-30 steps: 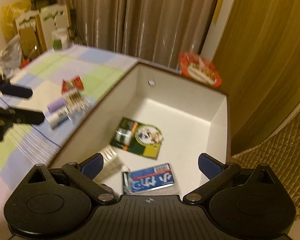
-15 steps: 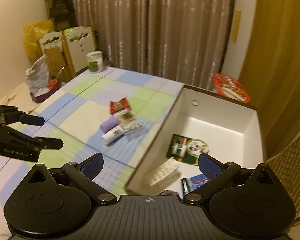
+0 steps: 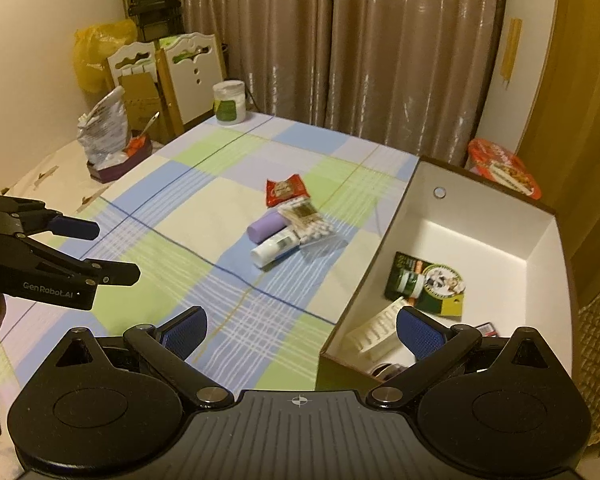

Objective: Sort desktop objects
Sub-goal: 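Withdraw both grippers from the box back over the table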

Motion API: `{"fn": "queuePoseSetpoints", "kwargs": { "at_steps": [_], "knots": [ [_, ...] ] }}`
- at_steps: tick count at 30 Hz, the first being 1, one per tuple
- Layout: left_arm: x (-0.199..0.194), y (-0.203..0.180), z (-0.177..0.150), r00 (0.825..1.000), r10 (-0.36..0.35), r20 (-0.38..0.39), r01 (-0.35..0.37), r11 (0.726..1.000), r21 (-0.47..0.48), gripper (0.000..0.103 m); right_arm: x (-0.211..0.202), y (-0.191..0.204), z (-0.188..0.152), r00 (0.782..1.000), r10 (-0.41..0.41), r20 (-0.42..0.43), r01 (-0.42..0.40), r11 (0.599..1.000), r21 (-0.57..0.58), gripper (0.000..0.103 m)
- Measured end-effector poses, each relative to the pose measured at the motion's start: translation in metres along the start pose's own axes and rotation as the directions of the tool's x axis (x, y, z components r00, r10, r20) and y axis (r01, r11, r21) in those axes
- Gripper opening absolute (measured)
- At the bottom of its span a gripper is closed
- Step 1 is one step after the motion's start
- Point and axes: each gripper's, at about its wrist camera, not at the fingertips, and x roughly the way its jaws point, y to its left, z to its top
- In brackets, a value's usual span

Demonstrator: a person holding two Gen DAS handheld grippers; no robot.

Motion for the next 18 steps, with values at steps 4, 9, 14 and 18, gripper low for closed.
{"fn": "queuePoseSetpoints", "kwargs": {
  "at_steps": [4,9,14,18],
  "knots": [
    [0.000,-0.001,-0.006,1.000,0.004,-0.015,-0.004,1.000,-0.001,0.078,0.005,0.003,-0.004,1.000,0.011,-0.018,-0.011,1.000,0.012,0.103],
    [0.000,-0.001,-0.011,1.000,0.014,-0.028,-0.015,1.000,-0.009,0.078,0.006,0.005,-0.005,0.999,0.024,-0.025,-0.024,1.000,0.017,0.103],
    [-0.001,-0.003,-0.014,0.999,0.032,-0.033,-0.033,0.999,-0.029,0.080,0.008,0.007,-0.005,0.999,0.044,-0.029,-0.044,0.999,0.007,0.103],
    [-0.002,-0.004,-0.017,0.998,0.050,-0.036,-0.052,0.998,-0.044,0.080,0.008,0.008,-0.005,0.997,0.070,-0.024,-0.070,0.998,-0.009,0.103]
  ]
}}
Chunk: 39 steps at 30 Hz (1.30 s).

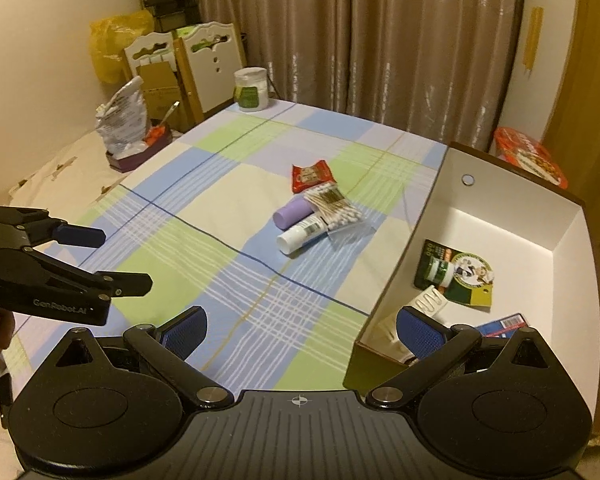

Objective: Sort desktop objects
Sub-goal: 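Withdraw both grippers from the box back over the table, then grasp the purple tube with the left gripper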

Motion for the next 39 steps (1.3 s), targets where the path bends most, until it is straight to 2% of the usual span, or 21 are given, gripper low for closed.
{"fn": "queuePoseSetpoints", "kwargs": {
  "at_steps": [8,13,17,21,25,29,33,34,35,36,39],
  "knots": [
    [0.000,-0.001,-0.004,0.999,0.037,-0.004,-0.037,0.999,0.024,0.081,0.002,0.006,0.004,0.999,0.037,0.023,-0.037,0.999,-0.008,0.103],
    [0.018,0.012,0.011,1.000,0.007,0.000,-0.007,0.998,0.068,0.081,0.009,0.012,0.015,0.999,0.012,0.050,-0.014,0.999,0.032,0.103],
    [0.044,0.030,0.035,0.999,-0.049,0.013,0.047,0.993,0.108,0.081,0.022,0.021,0.028,0.997,-0.042,0.067,0.037,0.996,0.081,0.103],
    [0.078,0.052,0.061,0.991,-0.134,0.002,0.132,0.979,0.155,0.081,0.046,0.037,0.044,0.994,-0.104,0.043,0.098,0.988,0.122,0.103],
    [0.120,0.071,0.084,0.970,-0.240,-0.027,0.241,0.954,0.181,0.079,0.078,0.053,0.054,0.985,-0.174,0.001,0.172,0.975,0.143,0.103],
    [0.159,0.075,0.101,0.956,-0.286,-0.057,0.292,0.932,0.215,0.070,0.108,0.066,0.055,0.979,-0.196,-0.046,0.201,0.970,0.138,0.103],
    [0.187,0.071,0.112,0.938,-0.335,-0.091,0.347,0.913,0.215,0.070,0.134,0.068,0.051,0.974,-0.215,-0.077,0.224,0.965,0.136,0.102],
    [0.193,0.069,0.114,0.933,-0.347,-0.098,0.361,0.908,0.213,0.070,0.140,0.067,0.050,0.972,-0.219,-0.082,0.229,0.963,0.140,0.097],
    [0.199,0.068,0.117,0.927,-0.359,-0.106,0.374,0.903,0.211,0.069,0.145,0.065,0.049,0.972,-0.216,-0.087,0.227,0.964,0.141,0.081],
    [0.205,0.066,0.119,0.923,-0.367,-0.114,0.383,0.900,0.210,0.068,0.151,0.063,0.047,0.971,-0.215,-0.101,0.228,0.964,0.140,0.077],
    [0.220,0.057,0.123,0.917,-0.376,-0.129,0.396,0.892,0.216,0.065,0.164,0.057,0.044,0.969,-0.220,-0.116,0.235,0.962,0.142,0.076]
  ]
}}
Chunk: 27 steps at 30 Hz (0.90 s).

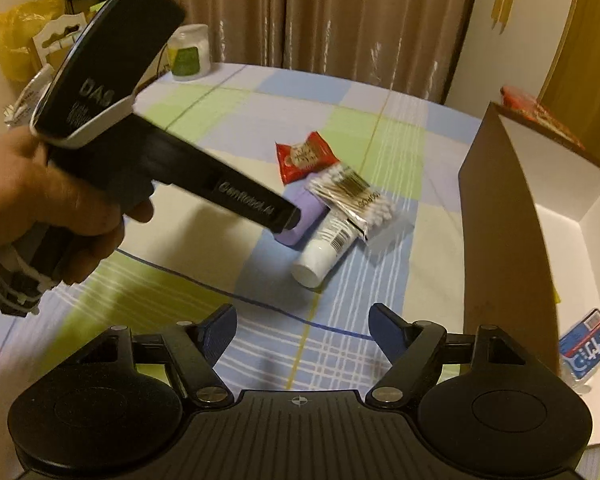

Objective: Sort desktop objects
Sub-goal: 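Grasp the purple tube with the left gripper, then grasp the white tube with the right gripper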

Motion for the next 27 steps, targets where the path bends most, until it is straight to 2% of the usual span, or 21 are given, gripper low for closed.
{"fn": "queuePoseSetpoints", "kwargs": {
  "at_steps": [10,14,17,22,23,24,27],
  "knots": [
    [0.046,-0.005,0.011,0.999,-0.007,-0.041,0.008,1.000,0.024,0.035,0.018,-0.011,0.000,1.000,-0.005,-0.010,0.005,1.000,0.029,0.076],
    [0.051,-0.005,0.010,0.999,-0.001,-0.048,0.004,0.999,0.047,0.029,0.028,-0.013,0.004,1.000,-0.010,-0.013,0.010,0.999,0.043,0.076],
    [0.045,0.000,0.009,0.999,0.008,-0.044,-0.006,0.999,0.041,0.025,0.038,-0.018,0.007,1.000,-0.001,-0.016,0.002,0.997,0.078,0.076],
    [0.010,0.018,-0.002,0.999,0.033,-0.027,-0.032,0.999,0.034,0.025,0.053,-0.026,0.016,1.000,0.000,-0.006,0.001,0.984,0.177,0.076],
    [0.003,0.022,-0.004,0.999,0.039,-0.024,-0.038,0.999,0.028,0.025,0.057,-0.028,0.018,1.000,0.000,-0.004,0.000,0.979,0.203,0.065],
    [-0.004,0.026,-0.008,0.999,0.045,-0.022,-0.044,0.999,0.020,0.025,0.060,-0.028,0.021,1.000,0.004,-0.004,-0.003,0.975,0.221,0.062],
    [-0.021,0.034,-0.019,0.998,0.054,-0.013,-0.054,0.999,0.001,0.025,0.071,-0.030,0.027,1.000,-0.002,-0.008,0.004,0.961,0.276,0.061]
  ]
}}
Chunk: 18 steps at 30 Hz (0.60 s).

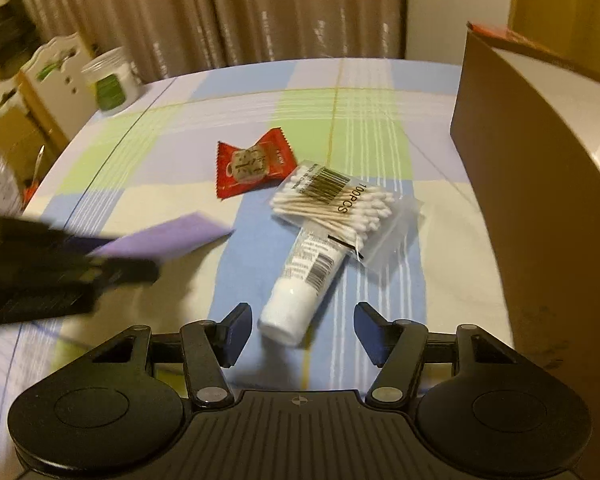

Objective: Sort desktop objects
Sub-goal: 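Grasp the white tube with the right gripper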

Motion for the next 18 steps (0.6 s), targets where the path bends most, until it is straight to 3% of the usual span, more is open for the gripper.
{"fn": "queuePoseSetpoints", "kwargs": {
  "at_steps": [9,14,18],
  "knots": [
    [-0.019,0.007,-0.027,1.000,0.005,0.001,-0.005,0.999,-0.038,0.025,0.027,-0.001,0.012,0.999,-0.050,0.004,0.050,0.996,0.076,0.059],
    [-0.016,0.004,-0.036,1.000,0.021,-0.019,-0.022,0.999,-0.030,0.025,0.031,-0.001,0.018,0.997,-0.074,0.010,0.074,0.995,0.062,0.037],
    [-0.014,0.004,-0.040,0.999,0.028,-0.029,-0.029,0.999,-0.028,0.026,0.030,0.001,0.015,0.997,-0.074,-0.003,0.074,0.997,0.027,0.030]
  ]
}}
